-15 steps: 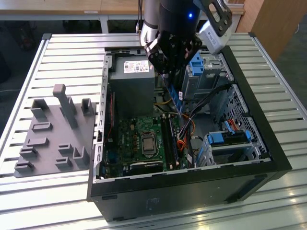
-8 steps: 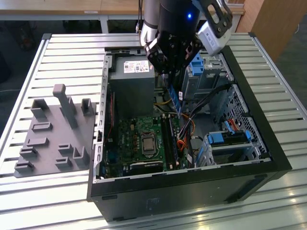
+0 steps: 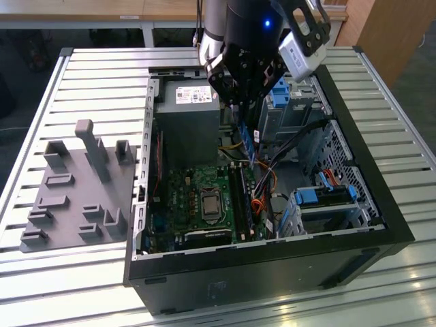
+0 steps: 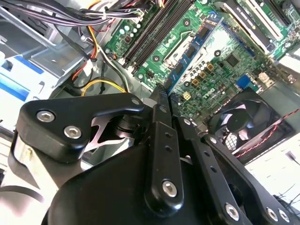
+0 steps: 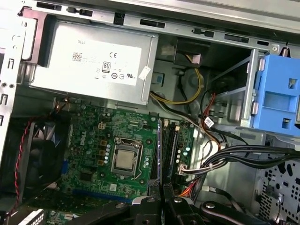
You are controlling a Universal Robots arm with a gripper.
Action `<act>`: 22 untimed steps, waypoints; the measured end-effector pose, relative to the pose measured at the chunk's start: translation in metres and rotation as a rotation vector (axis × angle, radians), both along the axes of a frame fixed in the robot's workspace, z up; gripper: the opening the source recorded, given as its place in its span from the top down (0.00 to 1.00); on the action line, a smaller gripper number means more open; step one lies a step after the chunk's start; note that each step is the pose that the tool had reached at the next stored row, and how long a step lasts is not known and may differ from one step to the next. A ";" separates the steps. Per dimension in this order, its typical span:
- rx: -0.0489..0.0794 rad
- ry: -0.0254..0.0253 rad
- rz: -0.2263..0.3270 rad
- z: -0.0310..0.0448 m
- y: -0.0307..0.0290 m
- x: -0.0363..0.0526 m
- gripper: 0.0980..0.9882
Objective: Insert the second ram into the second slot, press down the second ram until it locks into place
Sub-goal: 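Press down the second ram until it locks into place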
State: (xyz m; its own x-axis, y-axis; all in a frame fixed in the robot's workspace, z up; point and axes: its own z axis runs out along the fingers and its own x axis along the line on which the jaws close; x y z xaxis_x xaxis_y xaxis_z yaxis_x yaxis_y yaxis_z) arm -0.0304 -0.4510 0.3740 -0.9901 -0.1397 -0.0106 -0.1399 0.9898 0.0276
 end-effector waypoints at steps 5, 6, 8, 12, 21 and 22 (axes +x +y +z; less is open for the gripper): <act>0.000 0.0000 -0.031 -0.0004 0.0000 0.0000 0.96; 0.000 0.0000 -0.037 -0.0004 0.0000 0.0000 0.96; 0.000 0.0000 -0.047 -0.0005 0.0000 0.0000 0.96; -0.001 -0.0001 -0.065 -0.0008 0.0000 0.0000 0.96; -0.002 0.0000 -0.106 -0.0012 0.0000 0.0000 0.96; -0.002 -0.0001 -0.111 -0.0012 0.0000 0.0000 0.96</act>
State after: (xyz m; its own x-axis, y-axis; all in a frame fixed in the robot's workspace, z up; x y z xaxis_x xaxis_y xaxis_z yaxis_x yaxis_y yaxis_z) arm -0.0304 -0.4510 0.3728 -0.9995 -0.0293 -0.0105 -0.0295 0.9992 0.0256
